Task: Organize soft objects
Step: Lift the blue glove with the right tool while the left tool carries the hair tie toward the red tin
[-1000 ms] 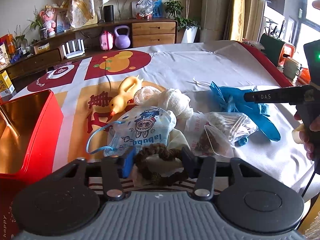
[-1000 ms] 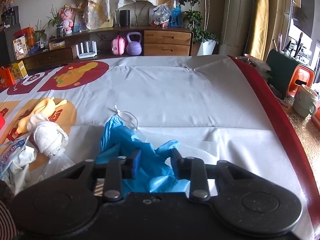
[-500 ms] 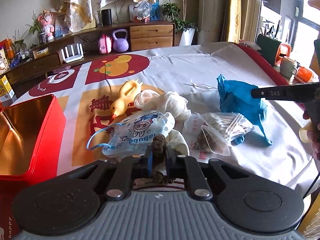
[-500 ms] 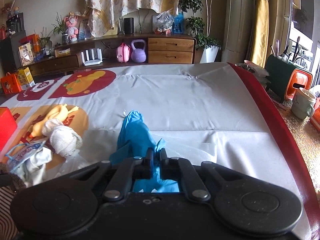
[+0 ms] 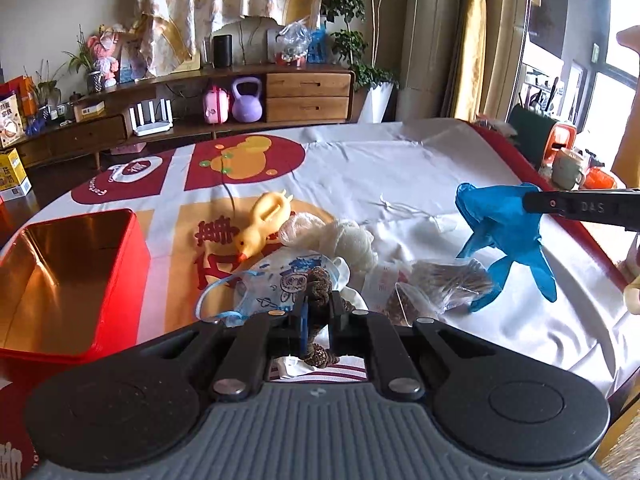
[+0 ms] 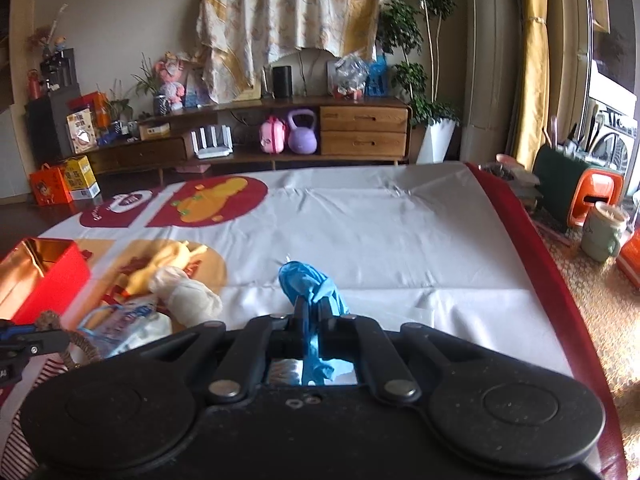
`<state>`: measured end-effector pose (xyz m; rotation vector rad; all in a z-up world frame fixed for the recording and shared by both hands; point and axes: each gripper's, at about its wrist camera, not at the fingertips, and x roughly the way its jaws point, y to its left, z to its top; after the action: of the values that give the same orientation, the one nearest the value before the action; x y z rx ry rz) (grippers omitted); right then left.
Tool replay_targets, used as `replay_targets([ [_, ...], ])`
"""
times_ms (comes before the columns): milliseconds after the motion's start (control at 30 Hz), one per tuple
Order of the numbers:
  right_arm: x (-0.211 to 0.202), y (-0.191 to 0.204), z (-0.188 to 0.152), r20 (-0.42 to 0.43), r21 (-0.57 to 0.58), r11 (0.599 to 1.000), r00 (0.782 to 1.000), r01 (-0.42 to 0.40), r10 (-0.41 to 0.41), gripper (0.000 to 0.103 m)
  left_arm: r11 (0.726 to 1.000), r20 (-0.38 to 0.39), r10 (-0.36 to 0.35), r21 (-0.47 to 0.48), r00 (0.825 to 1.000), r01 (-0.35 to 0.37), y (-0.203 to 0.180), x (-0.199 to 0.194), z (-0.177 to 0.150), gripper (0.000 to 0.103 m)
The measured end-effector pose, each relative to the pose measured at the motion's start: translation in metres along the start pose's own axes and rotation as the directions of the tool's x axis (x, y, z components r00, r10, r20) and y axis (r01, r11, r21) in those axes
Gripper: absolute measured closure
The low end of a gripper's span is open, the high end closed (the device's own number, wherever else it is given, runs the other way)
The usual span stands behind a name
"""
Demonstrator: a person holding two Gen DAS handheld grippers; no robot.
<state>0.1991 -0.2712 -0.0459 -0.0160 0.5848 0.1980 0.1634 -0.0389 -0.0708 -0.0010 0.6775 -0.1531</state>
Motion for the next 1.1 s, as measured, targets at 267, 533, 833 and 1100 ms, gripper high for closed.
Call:
replay_targets([
  [267, -0.031, 0.013, 0.017, 0.034, -0.011, 0.998, 0.998, -0.061, 0.061, 0.100, 0.999, 0.011, 0.001, -0.035, 1.000, -0.001, 0.013, -0.023, 0.011, 0.094],
  [533, -0.050, 0.045, 0.039, 0.042, -0.075, 0.989, 0.991, -0.124, 0.127, 0.100, 0.999, 0.019, 0.016, -0.035, 1.000, -0.015, 0.031, -0.043, 0.023, 0.094],
  [833, -0.053, 0.095, 0.058, 0.025, -0.129, 0.964, 0.971, -0.232, 0.237, 0.100, 0.996, 0.014, 0.043, -0.078, 0.999, -0.042, 0.066, -0.059, 0.035, 0.094],
  [1100, -0.042, 0.145, 0.070, 0.006, -0.173, 0.938, 0.952, -0.302, 0.307, 0.100, 0.990, 0.011, 0.088, -0.112, 0.996, -0.086, 0.105, -0.068, 0.042, 0.094],
])
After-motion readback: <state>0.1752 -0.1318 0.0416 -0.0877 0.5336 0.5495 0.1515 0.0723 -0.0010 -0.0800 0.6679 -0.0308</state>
